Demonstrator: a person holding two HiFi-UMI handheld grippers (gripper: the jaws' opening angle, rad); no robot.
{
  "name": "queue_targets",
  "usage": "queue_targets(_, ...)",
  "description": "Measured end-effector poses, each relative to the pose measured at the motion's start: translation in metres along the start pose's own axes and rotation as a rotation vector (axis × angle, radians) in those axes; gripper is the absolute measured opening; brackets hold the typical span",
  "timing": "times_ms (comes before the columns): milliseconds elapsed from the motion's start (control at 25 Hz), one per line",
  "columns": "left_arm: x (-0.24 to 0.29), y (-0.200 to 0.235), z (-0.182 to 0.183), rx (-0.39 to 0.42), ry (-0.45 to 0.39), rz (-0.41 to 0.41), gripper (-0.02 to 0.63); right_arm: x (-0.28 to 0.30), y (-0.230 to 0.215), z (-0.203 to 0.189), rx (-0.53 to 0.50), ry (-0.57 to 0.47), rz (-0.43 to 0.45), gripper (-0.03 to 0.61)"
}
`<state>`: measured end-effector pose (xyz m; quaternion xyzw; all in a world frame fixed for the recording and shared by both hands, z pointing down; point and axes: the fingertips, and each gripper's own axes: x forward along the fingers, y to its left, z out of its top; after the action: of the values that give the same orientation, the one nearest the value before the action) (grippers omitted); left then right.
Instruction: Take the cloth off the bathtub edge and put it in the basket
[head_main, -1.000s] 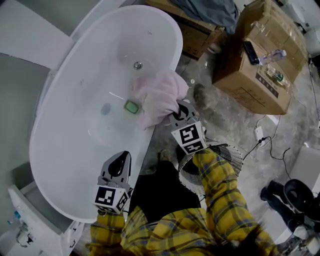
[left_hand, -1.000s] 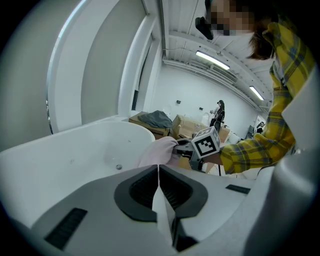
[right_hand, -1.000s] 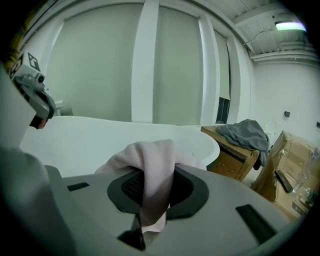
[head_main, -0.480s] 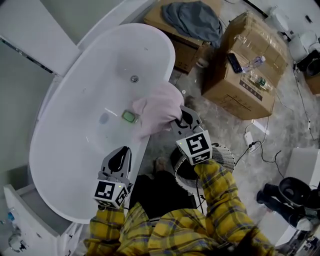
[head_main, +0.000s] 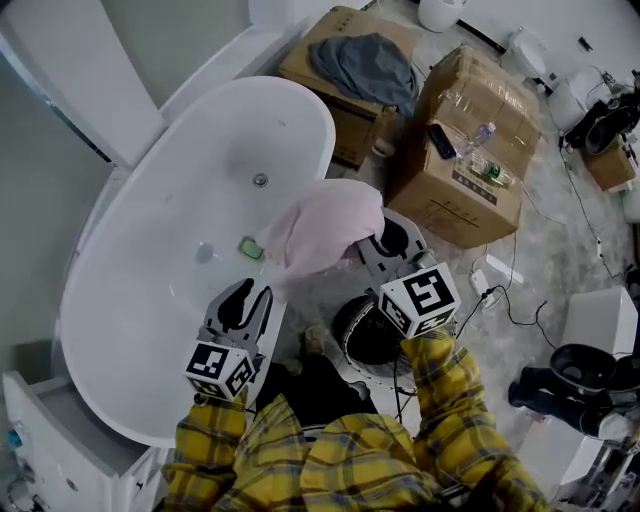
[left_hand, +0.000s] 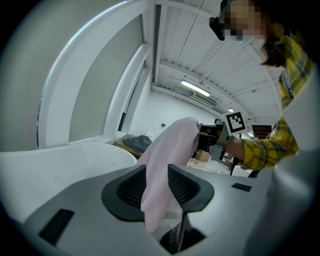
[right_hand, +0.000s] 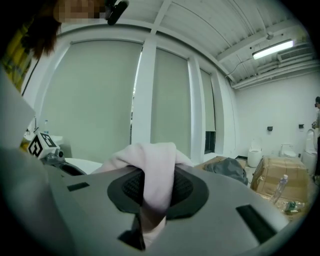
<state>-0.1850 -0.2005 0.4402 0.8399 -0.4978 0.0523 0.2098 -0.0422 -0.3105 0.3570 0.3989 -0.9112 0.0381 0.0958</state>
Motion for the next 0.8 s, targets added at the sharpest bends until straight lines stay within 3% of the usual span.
queue_targets(280, -0.003, -0.022, 0.019, 0.017, -0.037, -0.12, 0.22, -0.048, 0.005, 0.068, 0.006, -0.096, -0.027, 0.086)
queue_targets(560, -0.004, -0.058, 0.039, 0.081, -0.073, -0.262, 0.235, -0.106, 0.011, 0.127, 0.024, -0.182, -0.084, 0.086)
queue_targets(800, -0.011, -0.089, 0.048, 0.072, -0.104, -0.361, 0.235, -0.162, 0.012, 0.157, 0.006, -0.223, -0.187, 0.086)
